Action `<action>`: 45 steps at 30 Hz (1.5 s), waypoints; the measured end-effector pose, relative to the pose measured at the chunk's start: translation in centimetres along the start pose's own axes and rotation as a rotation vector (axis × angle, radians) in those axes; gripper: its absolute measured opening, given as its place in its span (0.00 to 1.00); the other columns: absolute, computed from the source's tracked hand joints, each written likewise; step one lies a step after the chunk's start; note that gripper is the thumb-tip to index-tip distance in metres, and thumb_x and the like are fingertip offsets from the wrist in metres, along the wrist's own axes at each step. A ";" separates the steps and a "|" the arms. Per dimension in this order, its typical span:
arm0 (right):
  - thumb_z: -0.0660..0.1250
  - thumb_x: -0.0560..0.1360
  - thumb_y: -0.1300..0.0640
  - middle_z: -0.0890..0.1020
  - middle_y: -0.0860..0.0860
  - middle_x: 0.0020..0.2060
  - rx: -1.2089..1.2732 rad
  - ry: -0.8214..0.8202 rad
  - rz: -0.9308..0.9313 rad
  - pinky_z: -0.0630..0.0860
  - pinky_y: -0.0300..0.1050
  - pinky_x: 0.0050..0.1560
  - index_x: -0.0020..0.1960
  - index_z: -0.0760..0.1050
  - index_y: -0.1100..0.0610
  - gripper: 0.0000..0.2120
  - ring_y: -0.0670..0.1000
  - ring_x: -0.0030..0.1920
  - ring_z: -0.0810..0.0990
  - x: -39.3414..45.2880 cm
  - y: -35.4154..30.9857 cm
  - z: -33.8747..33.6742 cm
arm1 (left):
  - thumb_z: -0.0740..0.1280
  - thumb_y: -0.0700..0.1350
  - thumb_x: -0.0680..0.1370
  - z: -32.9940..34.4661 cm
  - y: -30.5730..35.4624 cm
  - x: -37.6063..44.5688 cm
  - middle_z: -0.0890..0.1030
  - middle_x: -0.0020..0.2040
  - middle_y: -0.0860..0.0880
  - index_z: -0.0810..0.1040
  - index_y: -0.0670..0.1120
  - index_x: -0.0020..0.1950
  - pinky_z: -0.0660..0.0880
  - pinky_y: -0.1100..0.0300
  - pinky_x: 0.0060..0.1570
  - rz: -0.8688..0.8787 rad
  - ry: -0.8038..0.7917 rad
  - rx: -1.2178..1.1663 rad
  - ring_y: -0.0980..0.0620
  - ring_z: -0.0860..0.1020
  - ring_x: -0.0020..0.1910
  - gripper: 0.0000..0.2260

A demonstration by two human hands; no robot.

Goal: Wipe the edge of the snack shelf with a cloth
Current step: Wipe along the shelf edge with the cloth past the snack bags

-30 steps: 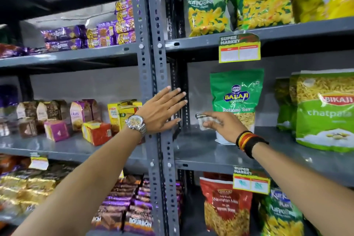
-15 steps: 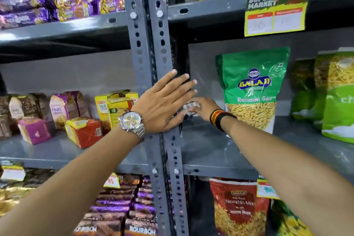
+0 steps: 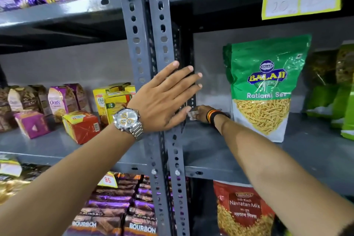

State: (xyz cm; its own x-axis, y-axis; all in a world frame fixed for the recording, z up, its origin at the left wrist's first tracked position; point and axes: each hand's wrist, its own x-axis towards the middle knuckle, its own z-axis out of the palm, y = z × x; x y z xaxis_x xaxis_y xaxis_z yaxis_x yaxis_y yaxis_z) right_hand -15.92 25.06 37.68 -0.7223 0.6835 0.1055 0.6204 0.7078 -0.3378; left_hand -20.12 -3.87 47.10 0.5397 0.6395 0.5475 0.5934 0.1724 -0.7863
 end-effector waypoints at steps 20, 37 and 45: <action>0.66 0.78 0.51 0.78 0.50 0.66 0.108 -0.081 -0.333 0.70 0.46 0.67 0.69 0.73 0.48 0.19 0.51 0.65 0.75 -8.9 -2.5 0.6 | 0.52 0.54 0.83 -0.5 0.1 0.0 0.64 0.79 0.43 0.66 0.42 0.78 0.47 0.41 0.79 -0.003 -0.020 0.007 0.41 0.58 0.80 0.26; 0.64 0.80 0.57 0.78 0.43 0.56 0.075 -0.271 -0.495 0.66 0.24 0.51 0.66 0.74 0.49 0.15 0.39 0.52 0.74 -16.0 -3.4 -0.9 | 0.51 0.55 0.84 -0.5 0.2 0.0 0.62 0.80 0.43 0.65 0.42 0.78 0.48 0.39 0.79 -0.002 -0.037 -0.004 0.41 0.57 0.80 0.27; 0.66 0.79 0.55 0.79 0.45 0.61 0.089 -0.213 -0.463 0.68 0.32 0.58 0.70 0.72 0.48 0.19 0.43 0.57 0.76 -17.0 -1.8 -2.9 | 0.51 0.55 0.84 -0.4 0.3 0.0 0.63 0.80 0.43 0.67 0.42 0.77 0.49 0.40 0.79 -0.009 -0.030 -0.009 0.41 0.58 0.80 0.26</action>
State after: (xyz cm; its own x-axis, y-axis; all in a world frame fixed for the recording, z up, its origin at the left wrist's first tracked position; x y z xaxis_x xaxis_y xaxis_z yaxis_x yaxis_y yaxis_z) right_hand -3.85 12.70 39.20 -0.9669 0.2442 0.0734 0.1993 0.9033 -0.3798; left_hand -19.68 -4.14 46.96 0.5158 0.6604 0.5458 0.6036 0.1720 -0.7785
